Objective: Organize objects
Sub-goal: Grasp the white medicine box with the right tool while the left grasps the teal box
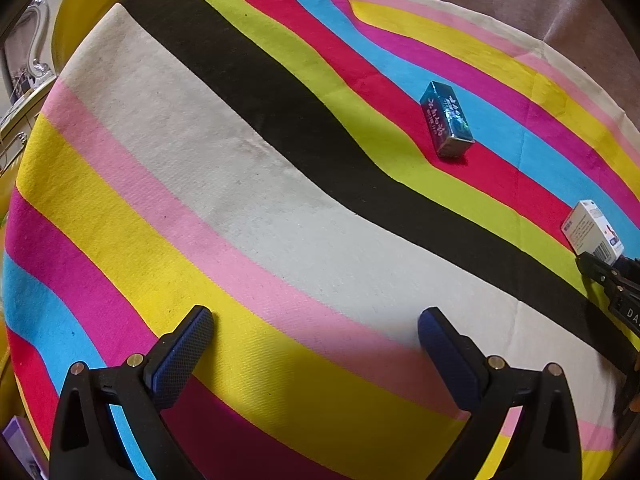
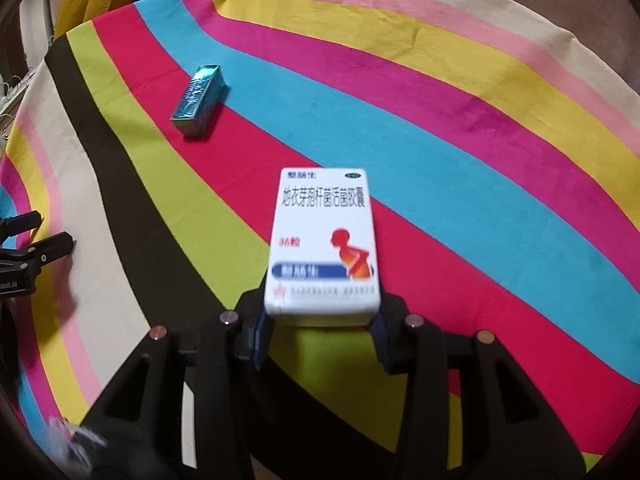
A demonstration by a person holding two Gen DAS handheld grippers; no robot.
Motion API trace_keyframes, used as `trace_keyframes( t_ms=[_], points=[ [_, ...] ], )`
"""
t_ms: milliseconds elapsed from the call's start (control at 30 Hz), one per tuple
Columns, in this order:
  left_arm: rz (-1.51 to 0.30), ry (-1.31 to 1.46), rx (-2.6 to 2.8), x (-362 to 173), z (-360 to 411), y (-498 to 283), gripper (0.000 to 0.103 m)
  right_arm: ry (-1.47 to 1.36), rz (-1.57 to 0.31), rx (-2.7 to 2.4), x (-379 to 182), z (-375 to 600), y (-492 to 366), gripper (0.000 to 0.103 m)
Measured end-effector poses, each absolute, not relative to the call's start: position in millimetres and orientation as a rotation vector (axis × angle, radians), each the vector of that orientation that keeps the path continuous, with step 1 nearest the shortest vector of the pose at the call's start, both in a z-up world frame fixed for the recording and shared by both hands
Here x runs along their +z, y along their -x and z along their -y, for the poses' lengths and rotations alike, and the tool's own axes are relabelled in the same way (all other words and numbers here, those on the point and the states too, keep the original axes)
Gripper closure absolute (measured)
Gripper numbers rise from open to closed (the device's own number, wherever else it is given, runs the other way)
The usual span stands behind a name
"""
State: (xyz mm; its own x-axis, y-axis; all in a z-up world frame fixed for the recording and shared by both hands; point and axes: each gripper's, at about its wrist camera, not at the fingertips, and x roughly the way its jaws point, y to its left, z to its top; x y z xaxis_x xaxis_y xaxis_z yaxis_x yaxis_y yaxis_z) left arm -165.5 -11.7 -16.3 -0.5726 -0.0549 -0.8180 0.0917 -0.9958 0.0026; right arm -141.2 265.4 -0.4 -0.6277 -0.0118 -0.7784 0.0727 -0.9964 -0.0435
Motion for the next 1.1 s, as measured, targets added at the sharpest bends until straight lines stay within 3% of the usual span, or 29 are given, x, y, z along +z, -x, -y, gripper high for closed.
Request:
trace_keyframes(
  t_ms=[567,733,1100],
  points=[
    [-0.029,-1.511,-2.686,-15,-66,274,0.0,-1.346,-0.099,-2.804,-1,-283,151,0.059],
    [0.052,-1.456,-2.748,-15,-88,299,0.0,-1.347,-0.099,-2.808,-1,-284,150,0.059],
    [0.083,-1.436,-2.755,-15,-95,335,0.001,-1.349,-0.099,-2.809,-1,-284,153,0.059]
  ],
)
